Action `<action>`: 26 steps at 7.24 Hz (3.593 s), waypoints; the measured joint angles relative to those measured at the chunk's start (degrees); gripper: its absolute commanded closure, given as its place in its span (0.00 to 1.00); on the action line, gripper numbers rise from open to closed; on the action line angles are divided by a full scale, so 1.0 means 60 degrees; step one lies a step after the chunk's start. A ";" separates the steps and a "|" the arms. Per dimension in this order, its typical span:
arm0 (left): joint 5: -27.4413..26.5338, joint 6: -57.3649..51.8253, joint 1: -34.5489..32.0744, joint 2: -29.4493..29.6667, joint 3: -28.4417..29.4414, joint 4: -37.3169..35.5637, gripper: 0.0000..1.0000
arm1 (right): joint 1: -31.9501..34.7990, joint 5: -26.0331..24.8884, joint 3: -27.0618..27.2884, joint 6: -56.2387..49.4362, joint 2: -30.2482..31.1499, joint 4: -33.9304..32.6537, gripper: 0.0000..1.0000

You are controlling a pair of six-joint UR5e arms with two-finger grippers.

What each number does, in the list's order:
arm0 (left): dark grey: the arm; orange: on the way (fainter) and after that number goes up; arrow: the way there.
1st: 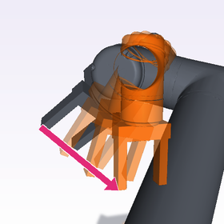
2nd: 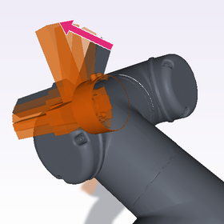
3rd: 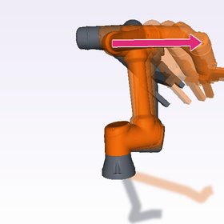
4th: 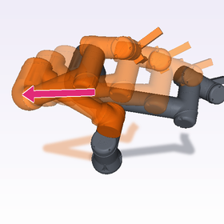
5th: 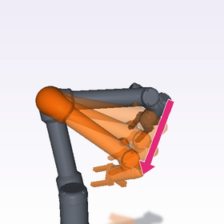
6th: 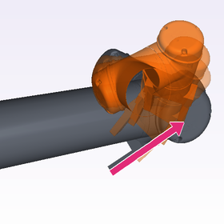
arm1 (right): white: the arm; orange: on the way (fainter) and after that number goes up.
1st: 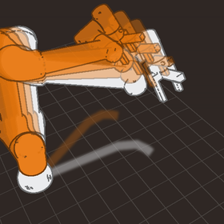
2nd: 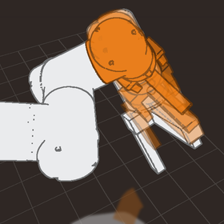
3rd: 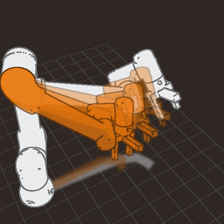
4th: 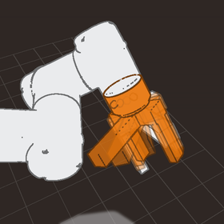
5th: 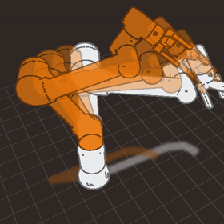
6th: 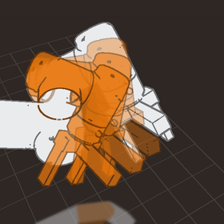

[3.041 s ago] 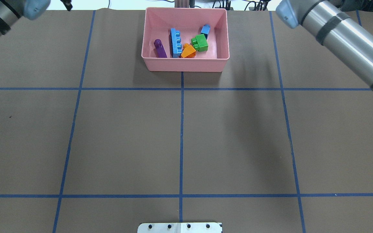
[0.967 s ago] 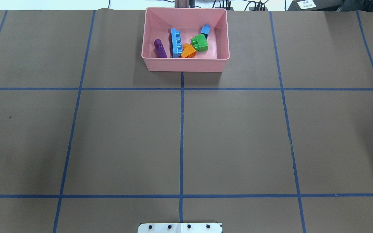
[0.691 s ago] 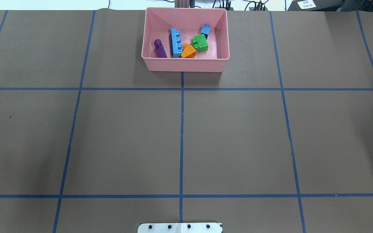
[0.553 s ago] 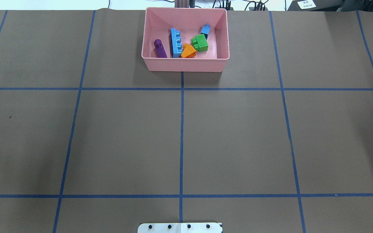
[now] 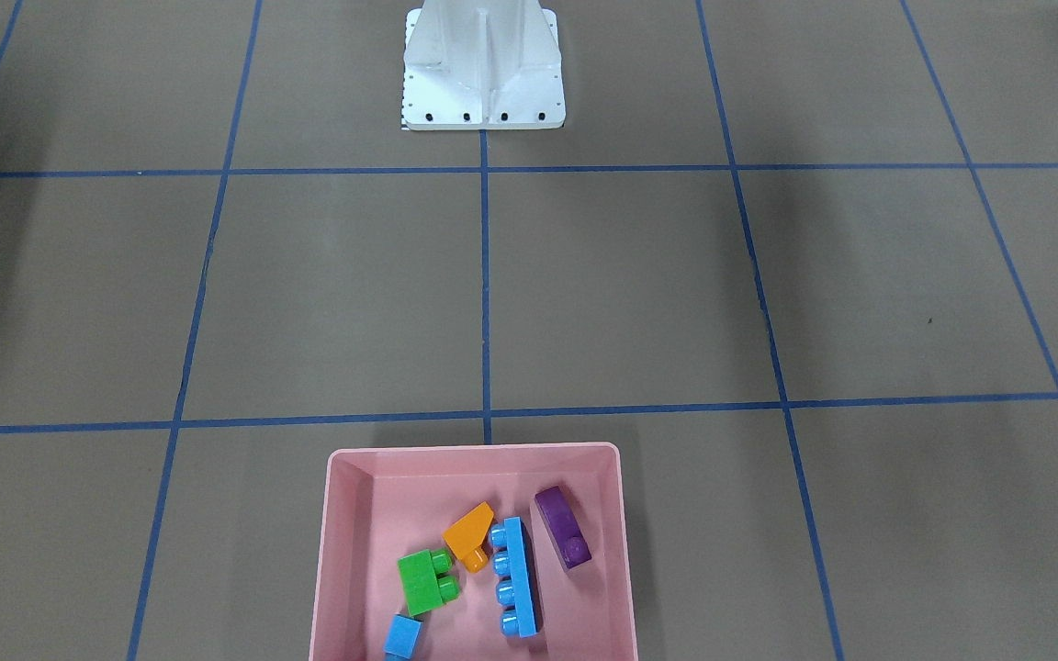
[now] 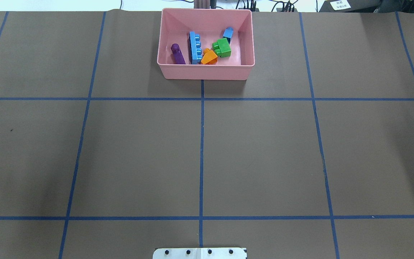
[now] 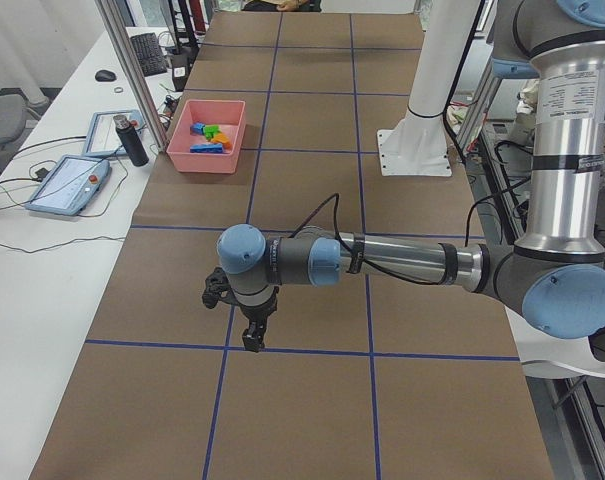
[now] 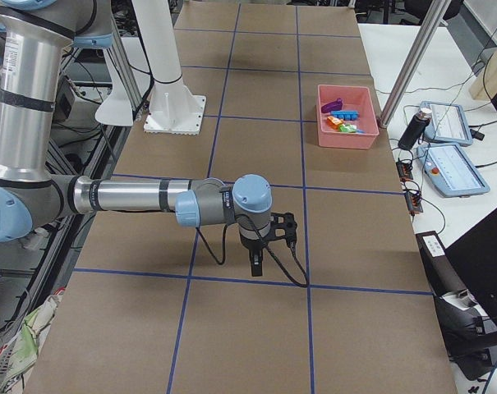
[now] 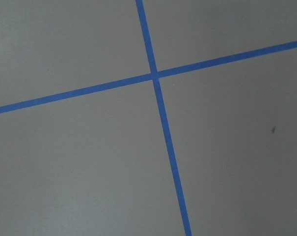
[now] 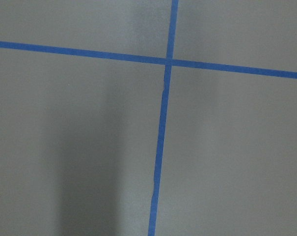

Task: Put all blocks into box

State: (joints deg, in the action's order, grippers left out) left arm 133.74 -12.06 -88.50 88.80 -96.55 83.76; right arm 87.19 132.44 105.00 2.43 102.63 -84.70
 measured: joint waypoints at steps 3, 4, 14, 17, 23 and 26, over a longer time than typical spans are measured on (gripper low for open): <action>0.0006 0.0017 0.0000 -0.0005 -0.0073 0.0000 0.00 | 0.0000 0.0048 0.0011 0.0523 -0.0024 0.0010 0.00; 0.0005 0.0015 0.0000 -0.0026 -0.0077 0.0000 0.00 | 0.0000 0.0049 0.0010 0.0704 -0.0024 0.0019 0.00; -0.0009 0.0017 0.0000 -0.0079 -0.0193 0.0000 0.00 | -0.0007 0.0061 0.0009 0.0859 -0.0025 0.0025 0.00; -0.0009 0.0018 0.0000 -0.0076 -0.0196 0.0000 0.00 | -0.0013 0.0061 0.0001 0.0870 -0.0025 0.0025 0.00; -0.0023 0.0018 0.0014 -0.0073 -0.0225 -0.0004 0.00 | -0.0014 0.0061 -0.0003 0.0856 -0.0035 0.0025 0.00; -0.0024 0.0018 0.0014 -0.0125 -0.0226 -0.0011 0.00 | -0.0014 0.0071 -0.0002 0.0855 -0.0038 0.0025 0.00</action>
